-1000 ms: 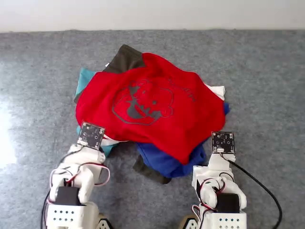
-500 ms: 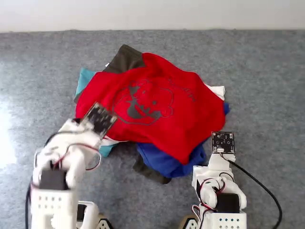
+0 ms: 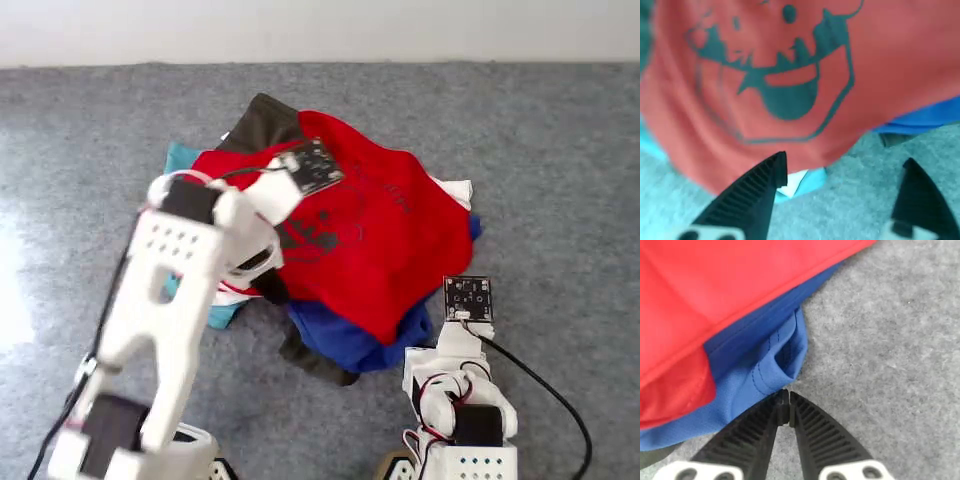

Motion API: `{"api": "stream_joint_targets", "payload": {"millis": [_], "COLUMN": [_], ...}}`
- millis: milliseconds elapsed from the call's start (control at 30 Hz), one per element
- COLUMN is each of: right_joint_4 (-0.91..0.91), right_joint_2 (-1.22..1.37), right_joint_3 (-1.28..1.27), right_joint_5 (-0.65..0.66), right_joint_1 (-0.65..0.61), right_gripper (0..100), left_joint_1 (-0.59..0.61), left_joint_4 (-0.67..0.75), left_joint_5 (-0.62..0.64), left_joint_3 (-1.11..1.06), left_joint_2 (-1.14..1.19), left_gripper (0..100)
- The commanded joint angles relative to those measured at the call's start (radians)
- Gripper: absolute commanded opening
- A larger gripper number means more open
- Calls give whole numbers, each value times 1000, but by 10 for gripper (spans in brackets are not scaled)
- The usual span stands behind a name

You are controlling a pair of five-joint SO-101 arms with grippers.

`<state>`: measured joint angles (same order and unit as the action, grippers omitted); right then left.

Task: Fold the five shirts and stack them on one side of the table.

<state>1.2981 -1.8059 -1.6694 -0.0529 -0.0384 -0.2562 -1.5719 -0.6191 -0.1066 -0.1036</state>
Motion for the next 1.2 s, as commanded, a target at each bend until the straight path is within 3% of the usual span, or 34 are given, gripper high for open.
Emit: {"api": "stream_joint_targets", "payload": {"millis": [0,133,233,367,533,833,1167], "right_joint_4": [7,7,7,7,7,7,7], "right_joint_2": [-7,-7,-7,-7,-7,-7,-7], "right_joint_3": [-14,-14,-14,-14,-14,-14,-14], "right_joint_5": [-11,-11,-11,-11,-11,-11,-11], "right_joint_1": [-1,-1,-1,-1,-1,-1,-1], "right_gripper": [10,10,10,10,10,10,10], "left_joint_1": [-26,-14,-5,-6,74,439,918], "left_joint_4": [51,236,342,391,347,350,423], "left_joint_5": [-5,68,98,97,98,98,95], "left_joint_3": [79,76,76,81,82,81,81], "left_joint_2": [121,236,322,427,371,60,-74], "left_gripper": [349,318,222,7,13,13,13]}}
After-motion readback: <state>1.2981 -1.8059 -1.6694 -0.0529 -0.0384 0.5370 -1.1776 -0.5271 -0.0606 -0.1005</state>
